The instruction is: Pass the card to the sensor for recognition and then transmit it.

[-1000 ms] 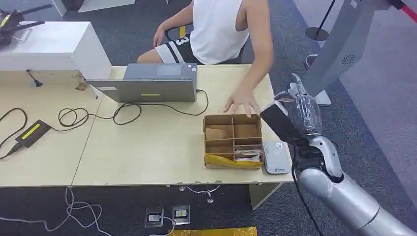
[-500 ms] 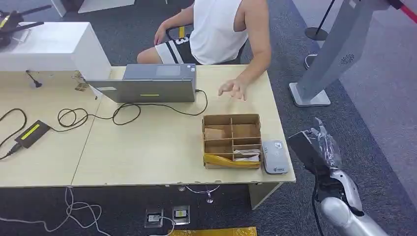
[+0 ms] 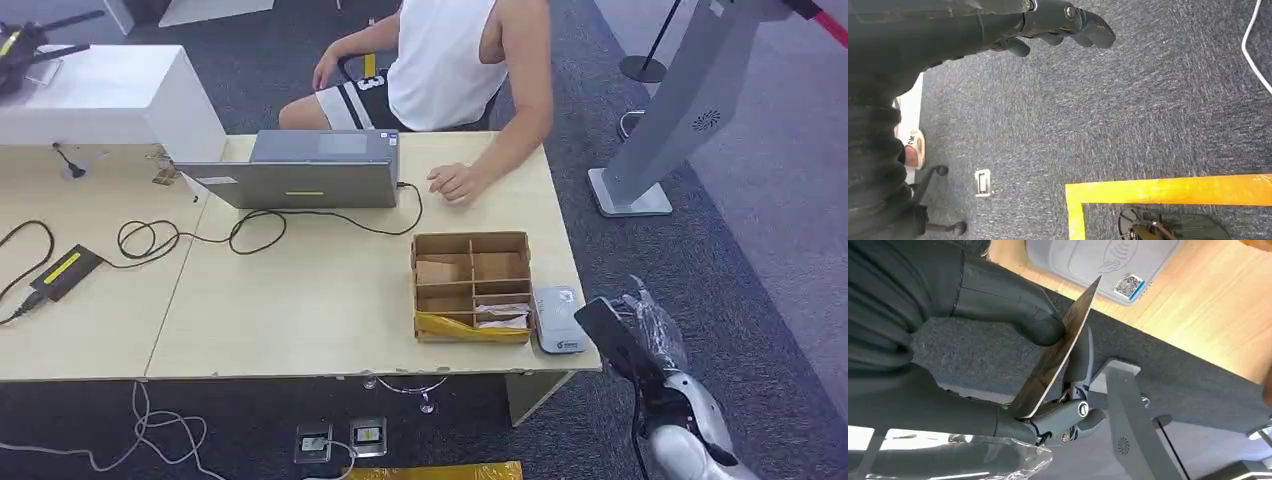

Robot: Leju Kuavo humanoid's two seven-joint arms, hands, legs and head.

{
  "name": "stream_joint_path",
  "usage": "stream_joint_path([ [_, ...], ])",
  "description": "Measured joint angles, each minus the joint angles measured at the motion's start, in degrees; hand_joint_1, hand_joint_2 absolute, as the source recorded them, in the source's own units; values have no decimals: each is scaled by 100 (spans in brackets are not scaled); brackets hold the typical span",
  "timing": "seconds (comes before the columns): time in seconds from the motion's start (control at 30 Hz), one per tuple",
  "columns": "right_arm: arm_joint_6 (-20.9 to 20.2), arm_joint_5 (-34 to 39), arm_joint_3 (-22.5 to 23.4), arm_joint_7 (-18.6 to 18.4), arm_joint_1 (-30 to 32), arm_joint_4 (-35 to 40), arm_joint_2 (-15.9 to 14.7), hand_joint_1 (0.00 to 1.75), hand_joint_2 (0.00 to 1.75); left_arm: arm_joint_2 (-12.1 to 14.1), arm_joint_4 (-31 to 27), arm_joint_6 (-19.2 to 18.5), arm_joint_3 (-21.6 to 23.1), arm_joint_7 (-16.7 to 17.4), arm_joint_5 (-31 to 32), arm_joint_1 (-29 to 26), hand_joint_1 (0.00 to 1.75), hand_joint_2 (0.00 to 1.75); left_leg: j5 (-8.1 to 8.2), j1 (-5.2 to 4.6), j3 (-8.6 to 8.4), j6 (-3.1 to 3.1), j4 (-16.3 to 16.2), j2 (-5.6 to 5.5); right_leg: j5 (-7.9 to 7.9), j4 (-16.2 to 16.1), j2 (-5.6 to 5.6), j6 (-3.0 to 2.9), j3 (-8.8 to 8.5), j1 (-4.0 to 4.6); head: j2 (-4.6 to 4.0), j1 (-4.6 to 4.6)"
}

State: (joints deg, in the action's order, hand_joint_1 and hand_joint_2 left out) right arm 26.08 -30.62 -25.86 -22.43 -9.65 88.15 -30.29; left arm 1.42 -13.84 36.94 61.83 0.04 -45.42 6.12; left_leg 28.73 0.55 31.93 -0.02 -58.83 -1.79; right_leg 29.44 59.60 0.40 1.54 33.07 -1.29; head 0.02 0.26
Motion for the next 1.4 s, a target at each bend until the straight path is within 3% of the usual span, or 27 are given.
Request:
stream_joint_path([
  [0.53, -365, -179, -85, 103, 15, -216, 221, 175, 175, 7, 0, -52, 142, 24, 179, 25, 0, 175, 0, 0, 2, 0, 1, 1, 0, 1, 1, 0, -1, 0, 0, -2],
  [0.97, -516, -205, -341, 450, -579, -717, 562, 175, 175, 22, -24, -111, 297, 103, 234, 112, 0, 175, -2, 0, 1, -2, 1, 1, -1, 1, 0, 0, -2, 0, 0, 0],
  [1.4, -525, -160, -511, 481, -840, -1112, 763, 175, 175, 24, -35, -114, 323, 131, 245, 168, 0, 175, -1, 0, 2, -2, 1, 1, 0, 1, -1, 0, -1, 0, 0, 0],
])
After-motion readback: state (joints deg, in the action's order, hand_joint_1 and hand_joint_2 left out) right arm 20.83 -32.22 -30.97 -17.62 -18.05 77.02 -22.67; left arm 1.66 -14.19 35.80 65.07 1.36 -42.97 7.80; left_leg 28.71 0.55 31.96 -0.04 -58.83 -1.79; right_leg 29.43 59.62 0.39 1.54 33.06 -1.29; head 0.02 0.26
